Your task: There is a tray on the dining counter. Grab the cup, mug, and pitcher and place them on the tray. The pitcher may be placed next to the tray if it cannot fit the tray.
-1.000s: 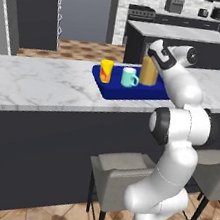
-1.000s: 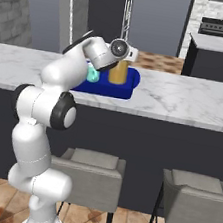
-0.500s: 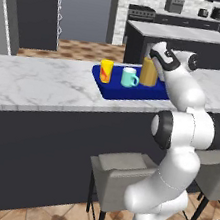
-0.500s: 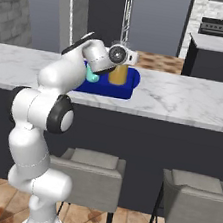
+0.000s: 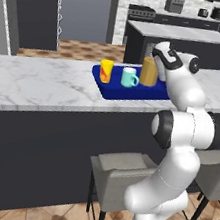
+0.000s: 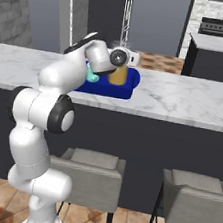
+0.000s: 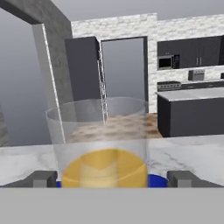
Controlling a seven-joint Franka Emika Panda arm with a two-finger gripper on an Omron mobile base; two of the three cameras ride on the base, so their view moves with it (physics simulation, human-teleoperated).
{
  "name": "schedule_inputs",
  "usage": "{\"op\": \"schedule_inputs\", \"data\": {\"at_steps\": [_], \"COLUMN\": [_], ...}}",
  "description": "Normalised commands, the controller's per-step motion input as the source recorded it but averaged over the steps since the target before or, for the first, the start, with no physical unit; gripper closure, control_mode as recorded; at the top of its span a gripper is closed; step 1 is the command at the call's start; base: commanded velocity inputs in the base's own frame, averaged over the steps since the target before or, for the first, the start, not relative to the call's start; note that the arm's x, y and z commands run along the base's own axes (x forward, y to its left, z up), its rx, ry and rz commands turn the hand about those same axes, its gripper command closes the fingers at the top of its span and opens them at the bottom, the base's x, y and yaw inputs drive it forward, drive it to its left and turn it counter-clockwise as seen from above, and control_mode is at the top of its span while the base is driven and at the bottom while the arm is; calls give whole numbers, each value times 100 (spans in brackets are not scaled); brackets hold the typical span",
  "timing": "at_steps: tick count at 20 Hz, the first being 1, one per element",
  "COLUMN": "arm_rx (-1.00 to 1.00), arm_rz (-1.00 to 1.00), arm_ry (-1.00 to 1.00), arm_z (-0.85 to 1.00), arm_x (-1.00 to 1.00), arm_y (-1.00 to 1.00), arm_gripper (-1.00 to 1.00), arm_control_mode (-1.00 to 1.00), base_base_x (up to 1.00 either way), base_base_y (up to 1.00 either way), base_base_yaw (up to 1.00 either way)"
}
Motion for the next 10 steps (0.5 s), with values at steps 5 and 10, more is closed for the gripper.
{"op": "schedule_inputs", "data": {"at_steps": [5,10], "arm_rx": [0,0], "arm_rz": [0,0], "arm_ry": [-1,0], "arm_z": [2,30], "arm_x": [0,-39], "arm_y": [-30,-31], "arm_gripper": [-100,-100], "arm_control_mode": [-100,-100], "base_base_x": [0,0], "base_base_y": [0,0], "base_base_yaw": [0,0]}}
